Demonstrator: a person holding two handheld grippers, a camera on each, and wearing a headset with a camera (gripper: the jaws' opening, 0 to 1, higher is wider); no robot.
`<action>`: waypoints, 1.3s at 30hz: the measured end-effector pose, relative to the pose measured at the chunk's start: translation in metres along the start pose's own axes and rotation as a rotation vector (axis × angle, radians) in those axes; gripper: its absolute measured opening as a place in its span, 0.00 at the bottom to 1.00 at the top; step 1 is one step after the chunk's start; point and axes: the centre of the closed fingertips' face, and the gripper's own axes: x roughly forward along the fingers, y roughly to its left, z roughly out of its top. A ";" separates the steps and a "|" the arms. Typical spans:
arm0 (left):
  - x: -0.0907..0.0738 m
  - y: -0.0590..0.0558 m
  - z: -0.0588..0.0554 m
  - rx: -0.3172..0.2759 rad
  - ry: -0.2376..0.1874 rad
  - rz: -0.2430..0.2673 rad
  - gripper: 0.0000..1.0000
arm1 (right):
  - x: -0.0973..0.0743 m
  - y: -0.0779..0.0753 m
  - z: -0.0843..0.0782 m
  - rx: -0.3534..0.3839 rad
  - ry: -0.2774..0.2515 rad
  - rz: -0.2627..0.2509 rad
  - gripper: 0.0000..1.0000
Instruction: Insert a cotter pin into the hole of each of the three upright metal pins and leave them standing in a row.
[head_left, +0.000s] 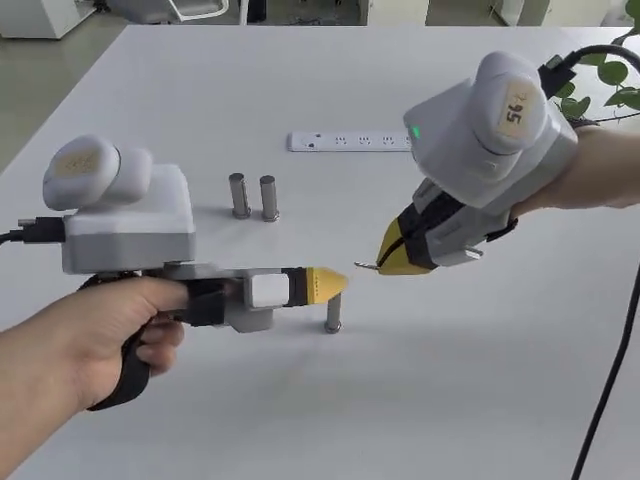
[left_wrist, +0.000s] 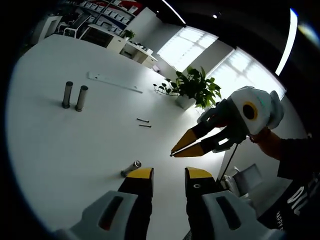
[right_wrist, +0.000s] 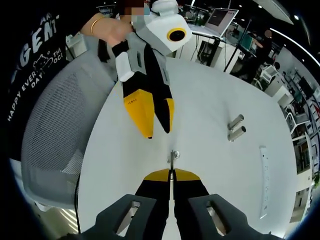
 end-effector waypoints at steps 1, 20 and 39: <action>0.001 -0.001 0.001 -0.001 0.000 -0.001 0.22 | 0.000 0.002 0.002 -0.003 -0.003 0.005 0.00; 0.012 -0.007 -0.007 -0.035 0.034 -0.018 0.05 | 0.007 0.010 0.018 -0.065 -0.036 0.023 0.00; 0.012 -0.003 -0.009 -0.005 0.044 -0.001 0.00 | 0.010 0.016 0.021 -0.070 -0.041 0.030 0.00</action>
